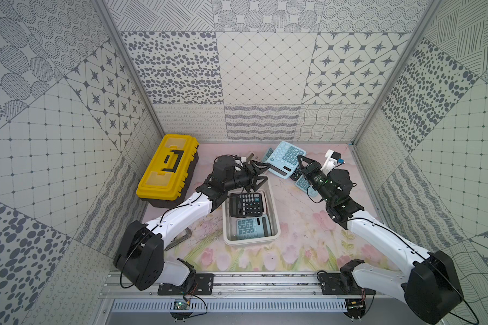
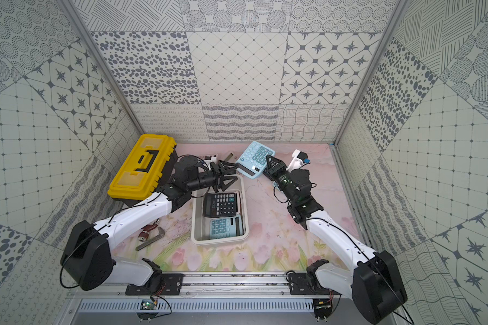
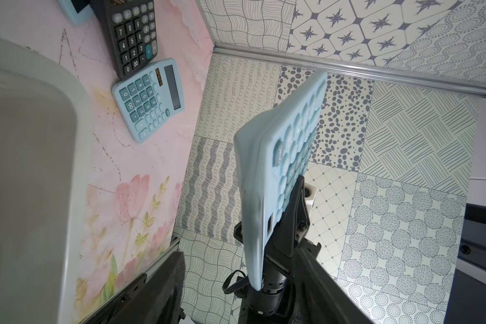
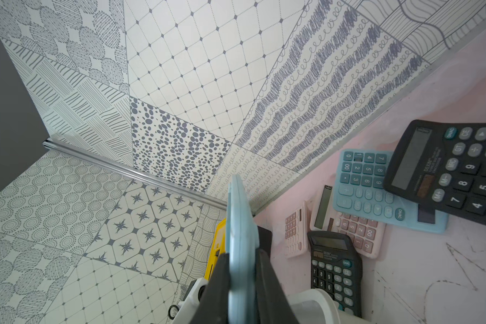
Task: Put the calculator in the storage box
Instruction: Pick up the calculator from the center of the board.
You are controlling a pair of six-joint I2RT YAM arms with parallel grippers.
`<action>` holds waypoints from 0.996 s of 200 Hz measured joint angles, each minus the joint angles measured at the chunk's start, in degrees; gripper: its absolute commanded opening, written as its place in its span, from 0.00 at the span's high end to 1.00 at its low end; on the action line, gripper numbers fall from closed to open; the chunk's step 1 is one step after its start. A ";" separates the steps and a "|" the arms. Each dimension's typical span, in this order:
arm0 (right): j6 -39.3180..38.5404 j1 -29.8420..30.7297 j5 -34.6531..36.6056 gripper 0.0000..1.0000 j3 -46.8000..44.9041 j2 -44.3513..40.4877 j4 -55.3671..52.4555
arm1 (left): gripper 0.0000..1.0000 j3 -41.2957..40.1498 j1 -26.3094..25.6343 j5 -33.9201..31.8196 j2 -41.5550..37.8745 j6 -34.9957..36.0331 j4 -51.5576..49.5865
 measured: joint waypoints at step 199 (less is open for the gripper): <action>0.07 2.97 2.23 0.44 -1.31 0.55 0.28 | 0.95 3.23 -0.79 -2.29 -0.61 0.81 -4.59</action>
